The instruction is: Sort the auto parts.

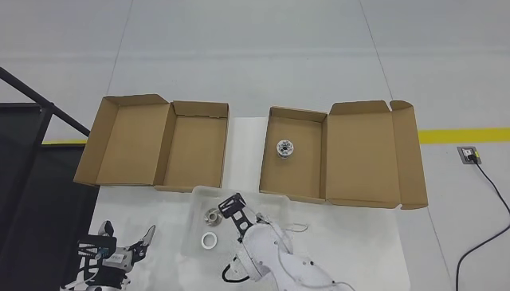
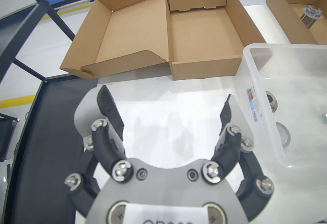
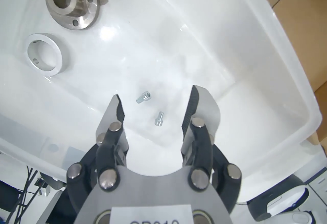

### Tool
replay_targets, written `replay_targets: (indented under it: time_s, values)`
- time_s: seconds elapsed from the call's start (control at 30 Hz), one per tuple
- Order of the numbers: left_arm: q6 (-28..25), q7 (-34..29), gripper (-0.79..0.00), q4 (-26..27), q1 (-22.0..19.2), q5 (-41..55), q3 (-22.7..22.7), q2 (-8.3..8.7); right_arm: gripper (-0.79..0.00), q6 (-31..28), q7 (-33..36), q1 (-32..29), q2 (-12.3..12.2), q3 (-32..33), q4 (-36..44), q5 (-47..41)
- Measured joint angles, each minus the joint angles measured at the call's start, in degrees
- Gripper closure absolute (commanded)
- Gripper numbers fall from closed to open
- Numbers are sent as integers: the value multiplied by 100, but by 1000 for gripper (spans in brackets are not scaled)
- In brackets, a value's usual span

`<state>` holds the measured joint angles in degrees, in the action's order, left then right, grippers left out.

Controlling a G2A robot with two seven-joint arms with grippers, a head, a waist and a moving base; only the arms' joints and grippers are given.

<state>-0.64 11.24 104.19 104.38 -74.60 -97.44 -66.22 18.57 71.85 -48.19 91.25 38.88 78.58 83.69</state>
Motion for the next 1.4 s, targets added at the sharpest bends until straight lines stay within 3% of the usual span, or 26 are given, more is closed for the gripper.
replay_targets:
  time_s: [0.07,0.27,0.73,1.33,1.37,1.4]
  values:
    - [0,0,-785,0,0,0,0,0,-391,44,149,103,81,-14,-163,-197]
    - [0,0,-785,0,0,0,0,0,-339,119,94,296,236,40,-583,-539]
    - [0,0,-785,0,0,0,0,0,-317,345,17,501,498,125,-1296,-860]
    - [0,0,-785,0,0,0,0,0,-259,171,-335,482,593,469,-1679,-1071]
    - [0,0,-785,0,0,0,0,0,-148,182,-335,470,596,475,-1661,-1046]
    - [0,0,-785,0,0,0,0,0,-105,186,-330,459,598,479,-1644,-1026]
